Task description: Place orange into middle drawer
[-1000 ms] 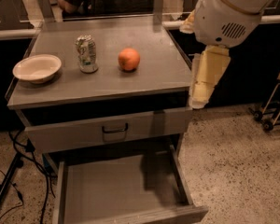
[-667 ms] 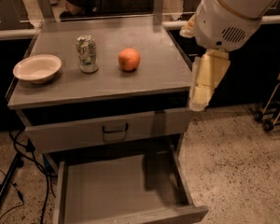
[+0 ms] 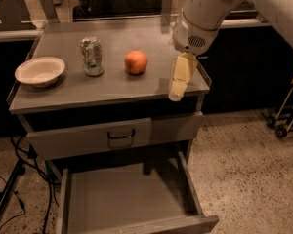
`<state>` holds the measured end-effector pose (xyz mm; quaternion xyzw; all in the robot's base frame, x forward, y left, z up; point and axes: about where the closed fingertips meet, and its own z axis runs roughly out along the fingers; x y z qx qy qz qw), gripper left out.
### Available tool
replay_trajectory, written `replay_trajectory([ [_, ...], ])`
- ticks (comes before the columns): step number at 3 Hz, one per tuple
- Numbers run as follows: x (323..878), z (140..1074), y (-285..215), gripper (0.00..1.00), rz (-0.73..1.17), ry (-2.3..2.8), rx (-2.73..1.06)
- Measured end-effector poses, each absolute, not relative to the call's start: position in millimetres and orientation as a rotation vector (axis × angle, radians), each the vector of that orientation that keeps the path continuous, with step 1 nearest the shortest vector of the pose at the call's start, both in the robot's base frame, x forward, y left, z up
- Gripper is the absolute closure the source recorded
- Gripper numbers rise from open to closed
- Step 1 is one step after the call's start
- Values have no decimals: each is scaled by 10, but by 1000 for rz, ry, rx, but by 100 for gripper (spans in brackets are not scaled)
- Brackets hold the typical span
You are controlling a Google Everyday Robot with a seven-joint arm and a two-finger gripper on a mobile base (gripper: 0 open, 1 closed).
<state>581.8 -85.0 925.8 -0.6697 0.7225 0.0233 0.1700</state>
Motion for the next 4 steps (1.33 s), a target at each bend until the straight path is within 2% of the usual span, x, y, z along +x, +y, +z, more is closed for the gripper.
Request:
replay_trajectory([
  [2,6041,9253,-788,0,66,2058,-1870],
  [4,6735,9237,-384,0,75,2062,-1882],
])
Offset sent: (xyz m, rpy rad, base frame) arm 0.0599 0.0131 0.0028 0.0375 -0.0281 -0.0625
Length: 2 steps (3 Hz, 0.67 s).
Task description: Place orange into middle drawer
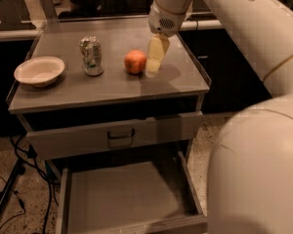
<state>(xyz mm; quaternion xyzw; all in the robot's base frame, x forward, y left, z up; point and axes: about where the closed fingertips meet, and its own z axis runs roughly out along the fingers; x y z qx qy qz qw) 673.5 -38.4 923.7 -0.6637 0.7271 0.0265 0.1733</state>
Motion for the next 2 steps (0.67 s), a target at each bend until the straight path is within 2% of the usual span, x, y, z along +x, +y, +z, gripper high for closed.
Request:
replay_trajectory([
  [2,6980,9218,-135,0,76,2021,-1906],
])
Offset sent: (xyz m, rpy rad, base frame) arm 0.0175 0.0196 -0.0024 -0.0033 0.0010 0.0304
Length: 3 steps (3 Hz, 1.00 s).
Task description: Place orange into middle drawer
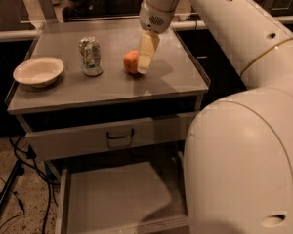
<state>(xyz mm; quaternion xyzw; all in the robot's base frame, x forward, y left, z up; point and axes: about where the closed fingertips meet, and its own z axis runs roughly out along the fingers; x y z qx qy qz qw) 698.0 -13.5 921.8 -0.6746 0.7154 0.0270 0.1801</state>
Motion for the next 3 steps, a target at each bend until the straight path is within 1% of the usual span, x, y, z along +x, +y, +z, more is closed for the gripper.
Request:
replay_trajectory([
  [3,7611,8864,20,0,168,2041,-1750],
])
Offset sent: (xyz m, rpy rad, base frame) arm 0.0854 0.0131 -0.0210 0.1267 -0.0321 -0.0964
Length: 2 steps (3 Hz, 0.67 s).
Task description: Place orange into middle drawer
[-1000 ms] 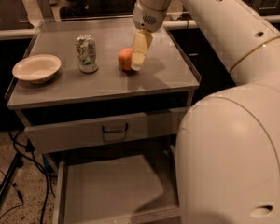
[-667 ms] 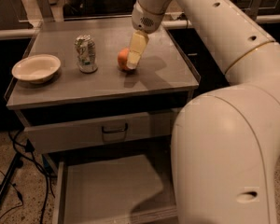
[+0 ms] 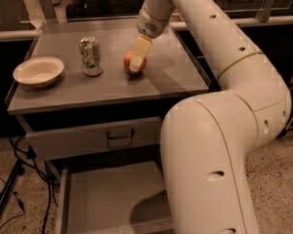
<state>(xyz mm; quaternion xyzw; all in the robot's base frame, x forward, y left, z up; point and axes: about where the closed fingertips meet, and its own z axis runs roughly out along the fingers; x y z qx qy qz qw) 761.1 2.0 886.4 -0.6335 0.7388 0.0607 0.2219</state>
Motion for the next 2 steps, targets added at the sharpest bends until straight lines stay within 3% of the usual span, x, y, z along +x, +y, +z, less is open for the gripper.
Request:
replay_trajectory([
  [2,7721,8557,121,0,290,2082,-1709],
])
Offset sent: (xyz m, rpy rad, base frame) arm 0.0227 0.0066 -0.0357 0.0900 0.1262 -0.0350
